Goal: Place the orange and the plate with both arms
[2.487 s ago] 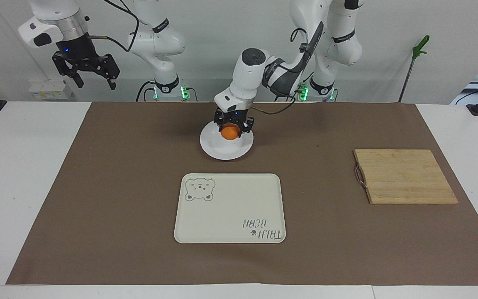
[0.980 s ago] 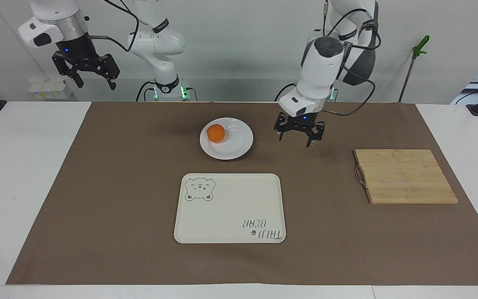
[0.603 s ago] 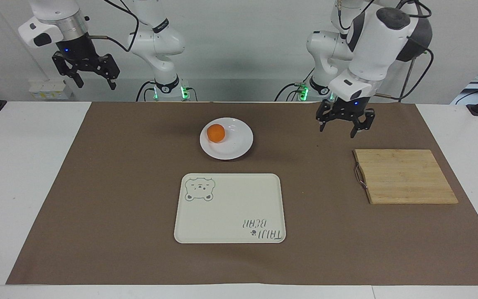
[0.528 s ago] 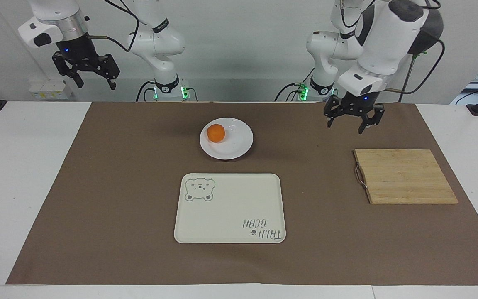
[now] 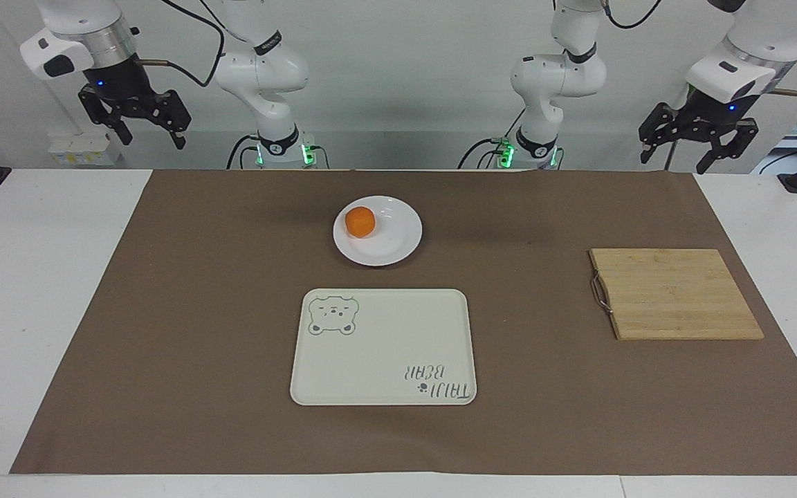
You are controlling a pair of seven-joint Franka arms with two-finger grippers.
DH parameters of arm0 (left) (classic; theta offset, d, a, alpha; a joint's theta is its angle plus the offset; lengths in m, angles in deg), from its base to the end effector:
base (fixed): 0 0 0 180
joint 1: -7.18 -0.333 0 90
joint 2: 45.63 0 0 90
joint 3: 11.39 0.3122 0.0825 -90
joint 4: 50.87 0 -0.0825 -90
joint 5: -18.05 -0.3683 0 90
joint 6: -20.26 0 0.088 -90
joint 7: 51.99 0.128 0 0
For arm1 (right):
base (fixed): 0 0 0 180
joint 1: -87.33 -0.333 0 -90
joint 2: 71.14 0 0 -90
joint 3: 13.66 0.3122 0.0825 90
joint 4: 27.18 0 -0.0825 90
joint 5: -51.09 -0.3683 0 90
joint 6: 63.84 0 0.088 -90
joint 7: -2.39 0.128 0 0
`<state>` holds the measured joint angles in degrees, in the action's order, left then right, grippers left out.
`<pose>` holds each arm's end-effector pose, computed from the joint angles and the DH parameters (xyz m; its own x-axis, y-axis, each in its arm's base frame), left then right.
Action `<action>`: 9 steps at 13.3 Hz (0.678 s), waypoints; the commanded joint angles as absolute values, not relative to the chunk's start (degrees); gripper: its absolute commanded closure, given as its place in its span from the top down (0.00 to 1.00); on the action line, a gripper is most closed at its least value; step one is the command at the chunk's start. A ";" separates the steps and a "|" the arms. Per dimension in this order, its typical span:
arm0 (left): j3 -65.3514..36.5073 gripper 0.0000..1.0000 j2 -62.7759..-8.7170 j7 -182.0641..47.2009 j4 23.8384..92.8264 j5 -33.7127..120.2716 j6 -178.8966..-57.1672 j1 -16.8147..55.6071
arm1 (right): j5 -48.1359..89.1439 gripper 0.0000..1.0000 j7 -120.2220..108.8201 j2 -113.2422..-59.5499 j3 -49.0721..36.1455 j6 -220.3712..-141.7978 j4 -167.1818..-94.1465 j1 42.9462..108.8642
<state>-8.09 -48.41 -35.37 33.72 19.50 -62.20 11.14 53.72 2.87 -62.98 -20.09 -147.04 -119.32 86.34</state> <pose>0.5095 -0.0085 0.6560 0.9537 -0.3001 0.0188 -0.3005 -0.9535 0.0234 0.4783 -0.0563 0.6448 0.9941 -0.1072 -0.0142 -0.1067 -0.9938 0.0299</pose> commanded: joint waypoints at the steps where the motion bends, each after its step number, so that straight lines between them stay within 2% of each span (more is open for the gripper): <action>1: -8.67 1.00 -46.86 -35.29 30.70 19.02 -60.07 10.34 | 54.26 1.00 1.68 -62.62 -19.12 -145.93 -119.02 86.45; 6: -9.02 1.00 -47.92 -39.50 31.49 19.55 -60.86 10.43 | 52.86 1.00 1.07 -61.91 -18.50 -146.10 -119.55 84.96; 9: -9.64 1.00 -48.09 -39.25 31.57 19.55 -59.90 10.87 | 47.32 1.00 0.10 -62.44 -18.41 -149.25 -123.66 84.70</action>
<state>-9.32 -48.28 -38.34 32.73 19.54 -61.80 10.84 49.39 2.13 -62.72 -18.54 -146.99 -120.39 84.50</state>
